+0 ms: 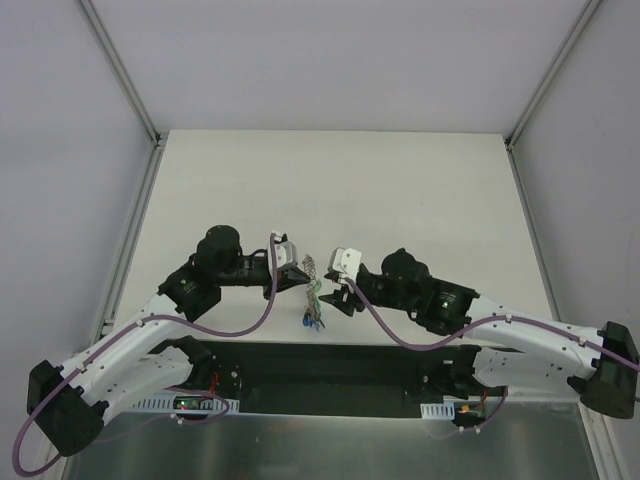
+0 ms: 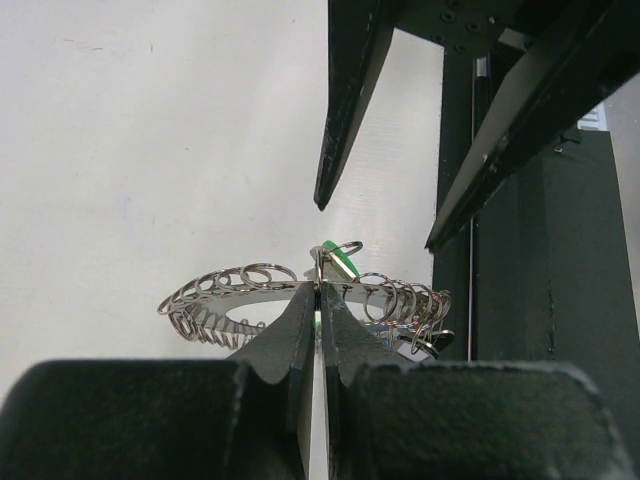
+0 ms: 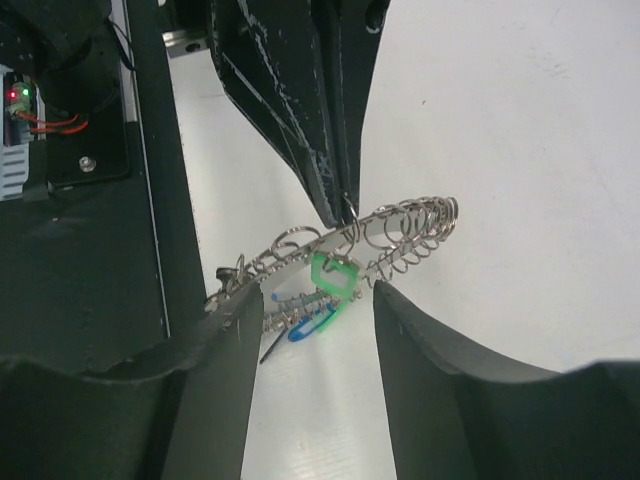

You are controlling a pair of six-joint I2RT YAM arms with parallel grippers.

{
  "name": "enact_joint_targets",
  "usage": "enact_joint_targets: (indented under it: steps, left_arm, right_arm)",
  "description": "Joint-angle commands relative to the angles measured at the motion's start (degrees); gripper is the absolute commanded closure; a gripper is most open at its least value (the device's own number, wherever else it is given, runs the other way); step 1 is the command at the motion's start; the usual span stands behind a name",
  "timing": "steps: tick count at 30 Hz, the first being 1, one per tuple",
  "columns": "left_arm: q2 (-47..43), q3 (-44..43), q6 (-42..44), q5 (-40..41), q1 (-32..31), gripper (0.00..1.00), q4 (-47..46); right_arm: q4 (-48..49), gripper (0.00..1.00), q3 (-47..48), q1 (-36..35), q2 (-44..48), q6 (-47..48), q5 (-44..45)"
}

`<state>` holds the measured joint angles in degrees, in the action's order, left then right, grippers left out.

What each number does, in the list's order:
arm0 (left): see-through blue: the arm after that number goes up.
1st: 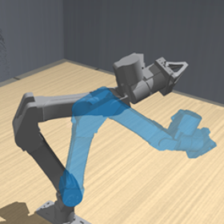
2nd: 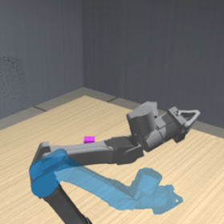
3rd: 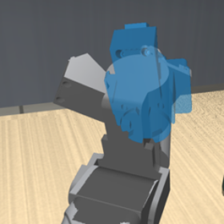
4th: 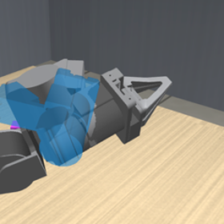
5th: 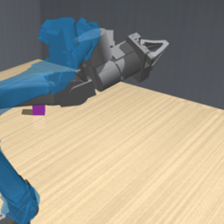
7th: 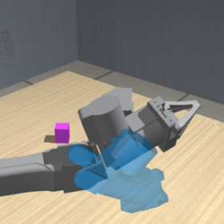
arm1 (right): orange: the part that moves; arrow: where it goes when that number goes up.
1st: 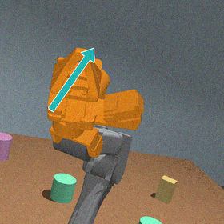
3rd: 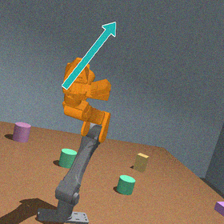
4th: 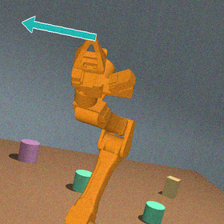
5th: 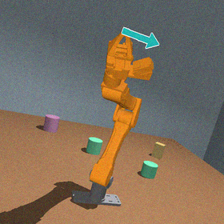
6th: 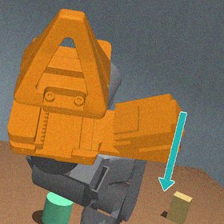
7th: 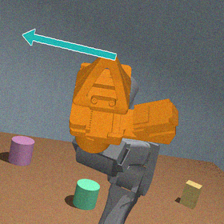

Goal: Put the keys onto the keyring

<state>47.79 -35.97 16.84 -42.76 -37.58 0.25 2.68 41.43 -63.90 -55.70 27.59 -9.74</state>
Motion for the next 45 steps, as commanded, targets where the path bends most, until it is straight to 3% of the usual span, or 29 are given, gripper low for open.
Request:
enact_joint_targets:
  steps: [1,13,20,21,31,42,45]
  left_arm:
    - [-1.47,-0.95,-1.99,1.28,-0.65,1.00,-5.17]
    - [-2.44,-0.07,-3.13,2.25,-0.74,1.00,-6.93]
    - [-3.84,1.42,-4.79,3.83,-0.65,1.00,-9.83]
    - [-4.02,1.77,-5.23,3.83,-0.74,1.00,-10.53]
    - [-5.34,6.26,-11.21,5.41,-0.65,1.00,-20.90]
    - [-5.51,7.22,-15.52,11.03,-0.65,1.00,-22.75]
    - [-5.69,7.58,-15.87,11.30,-0.83,1.00,-23.45]
  right_arm:
    - [9.26,0.50,-0.82,-1.67,-1.07,-3.07,6.65]
    - [11.56,0.58,0.14,-2.02,-4.15,-3.25,12.29]
    - [10.59,0.97,0.58,-2.19,-4.15,-3.34,10.62]
    - [10.59,0.99,0.76,-2.46,-4.33,-3.25,10.18]
    - [9.98,0.99,2.51,-5.26,-5.91,-0.53,9.38]
    - [8.49,0.99,4.71,-12.56,-9.51,6.41,22.21]
    - [7.43,0.91,6.03,-14.06,-11.00,6.77,21.87]
